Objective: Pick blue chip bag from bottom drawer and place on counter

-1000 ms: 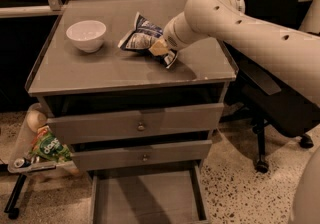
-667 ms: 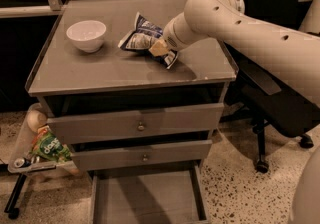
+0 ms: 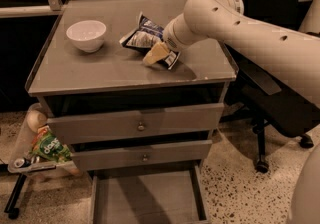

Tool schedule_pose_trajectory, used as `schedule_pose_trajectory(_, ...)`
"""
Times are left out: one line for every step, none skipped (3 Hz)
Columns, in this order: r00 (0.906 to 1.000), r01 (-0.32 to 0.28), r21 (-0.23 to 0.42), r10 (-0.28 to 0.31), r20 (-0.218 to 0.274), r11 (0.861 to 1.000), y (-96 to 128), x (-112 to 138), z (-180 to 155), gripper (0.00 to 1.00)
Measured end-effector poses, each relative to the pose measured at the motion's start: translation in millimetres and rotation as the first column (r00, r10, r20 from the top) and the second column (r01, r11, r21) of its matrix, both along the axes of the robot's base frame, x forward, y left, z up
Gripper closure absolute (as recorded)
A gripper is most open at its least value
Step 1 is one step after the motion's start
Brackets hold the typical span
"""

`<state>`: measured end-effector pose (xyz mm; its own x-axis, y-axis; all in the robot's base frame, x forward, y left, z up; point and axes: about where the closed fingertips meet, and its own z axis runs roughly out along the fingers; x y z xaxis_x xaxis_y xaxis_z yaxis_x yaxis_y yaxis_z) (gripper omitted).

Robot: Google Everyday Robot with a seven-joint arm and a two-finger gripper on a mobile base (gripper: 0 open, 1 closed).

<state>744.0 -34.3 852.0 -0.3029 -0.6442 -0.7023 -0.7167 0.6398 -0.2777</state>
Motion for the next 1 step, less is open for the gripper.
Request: schedule_pose_trajectory(1.0000, 0.000, 0.000, 0.000, 0.000, 1.000, 0.0, 0.0, 0.0, 0.00)
